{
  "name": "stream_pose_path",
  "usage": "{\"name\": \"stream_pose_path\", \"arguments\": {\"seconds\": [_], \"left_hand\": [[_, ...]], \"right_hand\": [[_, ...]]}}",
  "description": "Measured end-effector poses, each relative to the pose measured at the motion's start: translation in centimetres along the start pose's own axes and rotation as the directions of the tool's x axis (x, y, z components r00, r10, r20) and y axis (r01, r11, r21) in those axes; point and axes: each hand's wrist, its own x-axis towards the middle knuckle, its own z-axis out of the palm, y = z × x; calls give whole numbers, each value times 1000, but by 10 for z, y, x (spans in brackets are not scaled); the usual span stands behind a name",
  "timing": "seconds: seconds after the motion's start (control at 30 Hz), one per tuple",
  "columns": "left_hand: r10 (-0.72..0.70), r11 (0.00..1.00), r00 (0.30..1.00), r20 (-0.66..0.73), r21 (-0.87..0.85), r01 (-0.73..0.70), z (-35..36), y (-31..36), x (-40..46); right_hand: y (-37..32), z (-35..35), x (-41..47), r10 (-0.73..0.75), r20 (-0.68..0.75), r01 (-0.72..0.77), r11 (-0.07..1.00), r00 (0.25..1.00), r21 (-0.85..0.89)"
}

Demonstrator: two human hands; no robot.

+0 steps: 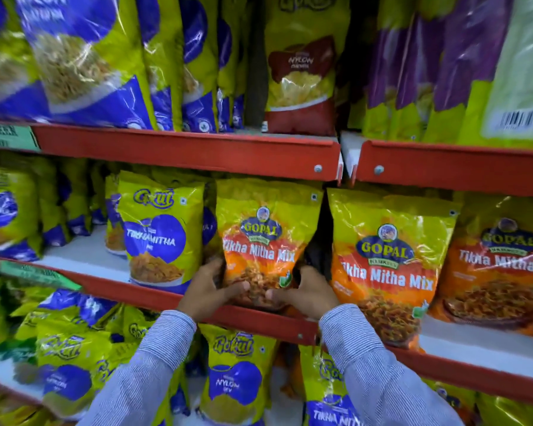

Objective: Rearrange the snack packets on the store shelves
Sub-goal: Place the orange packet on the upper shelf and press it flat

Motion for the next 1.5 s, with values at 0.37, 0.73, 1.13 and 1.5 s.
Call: {"name": "stream_pose_path", "arguments": {"seconds": [0.37,0.73,1.13,1.5], "left_hand": [[215,937,926,-310,-204,-285,9,54,-89],[270,891,927,-259,-297,-343,84,130,-106],[175,898,983,-59,-400,-184,278,148,-101],[53,941,998,-29,-333,-60,372,149,-64]], "right_hand": [[-3,-41,-94,-353,-186,393,882,917,260],[32,-141,-144,-411,-268,472,851,871,229],[174,-248,-182,-244,-367,338,915,898,219],[257,-291,-134,-140,-287,236,912,948,335]]}}
